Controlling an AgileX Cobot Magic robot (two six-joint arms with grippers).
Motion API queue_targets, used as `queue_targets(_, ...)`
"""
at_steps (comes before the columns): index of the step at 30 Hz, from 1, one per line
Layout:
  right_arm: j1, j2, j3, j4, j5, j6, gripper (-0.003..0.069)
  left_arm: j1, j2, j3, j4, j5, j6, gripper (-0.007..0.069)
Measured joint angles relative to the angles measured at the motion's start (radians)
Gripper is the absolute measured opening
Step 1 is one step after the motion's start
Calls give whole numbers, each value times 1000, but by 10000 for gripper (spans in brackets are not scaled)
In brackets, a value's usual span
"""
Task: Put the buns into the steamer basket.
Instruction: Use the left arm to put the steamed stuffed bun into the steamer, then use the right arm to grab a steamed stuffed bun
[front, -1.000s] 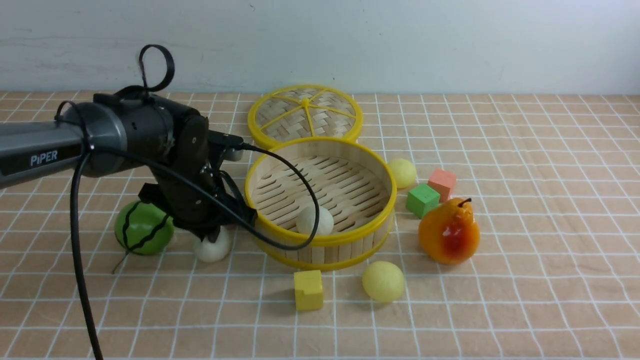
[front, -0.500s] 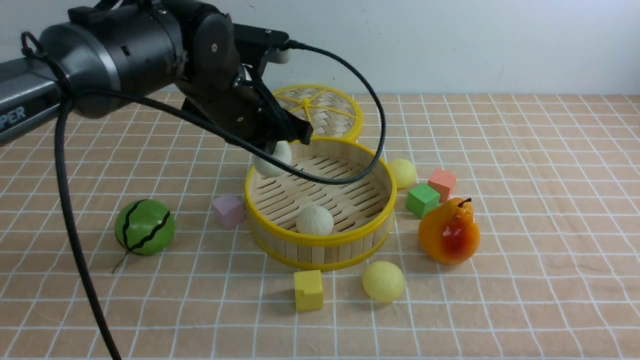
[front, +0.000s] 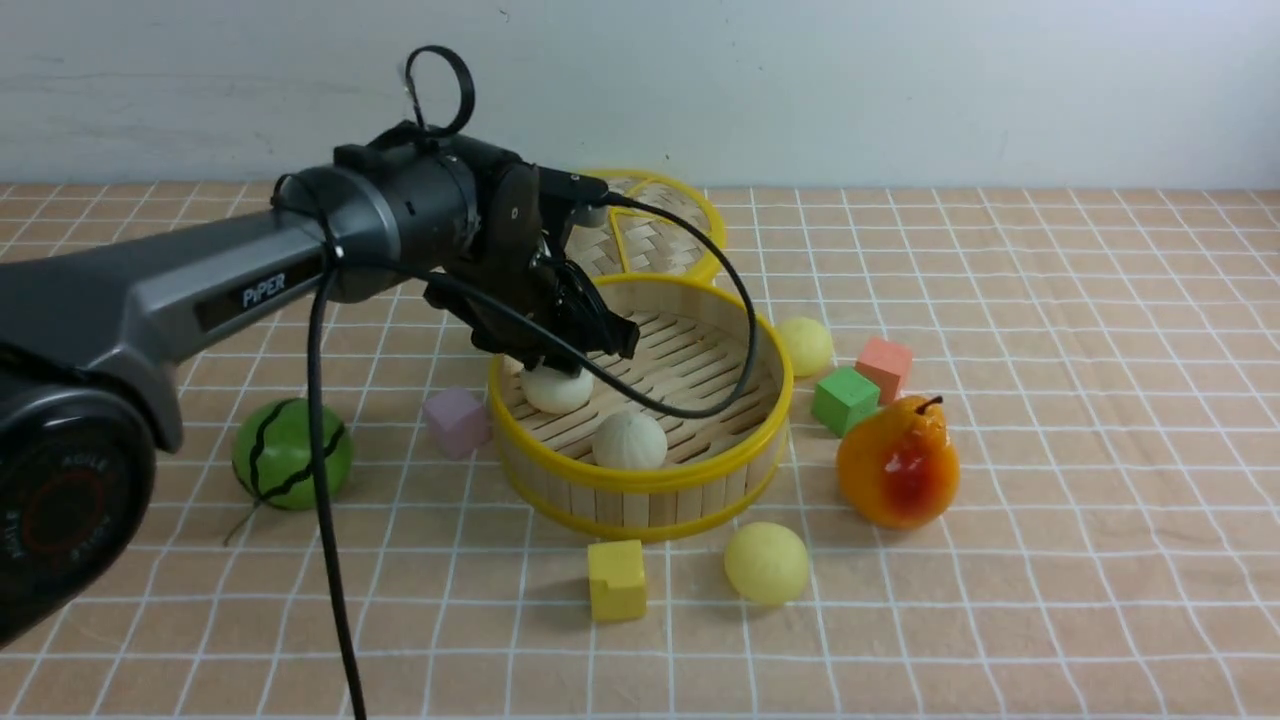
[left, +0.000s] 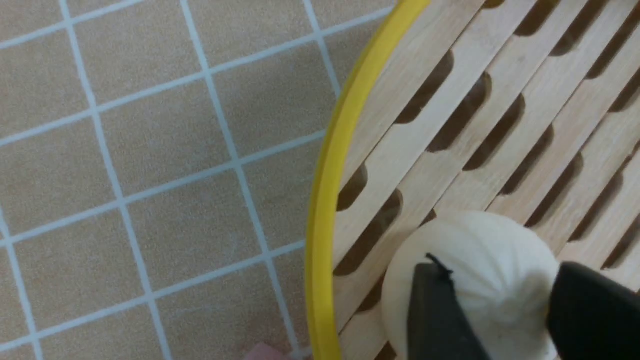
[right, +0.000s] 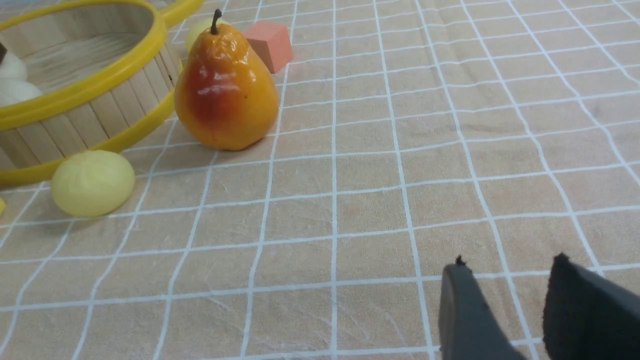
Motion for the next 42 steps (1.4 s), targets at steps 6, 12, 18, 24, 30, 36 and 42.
queue_targets(6, 0, 0, 0, 0, 0, 0, 241, -39, -158, 2, 0, 132, -9, 493)
queue_targets(12, 0, 0, 0, 0, 0, 0, 241, -100, -451, 117, -6, 160, -55, 179)
queue_targets(18, 0, 0, 0, 0, 0, 0, 241, -112, -824, 480, -16, 21, -139, -13)
queue_targets(24, 0, 0, 0, 0, 0, 0, 241, -112, -1312, 985, -35, -250, -185, -13)
queue_targets(30, 0, 0, 0, 0, 0, 0, 241, -112, -1721, 1372, -46, -490, -203, -13)
queue_targets(36, 0, 0, 0, 0, 0, 0, 241, -112, -1920, 1568, -46, -512, -235, -13)
queue_targets(42, 0, 0, 0, 6, -10, 4, 241, -112, -1973, 1625, -46, -567, -237, -13)
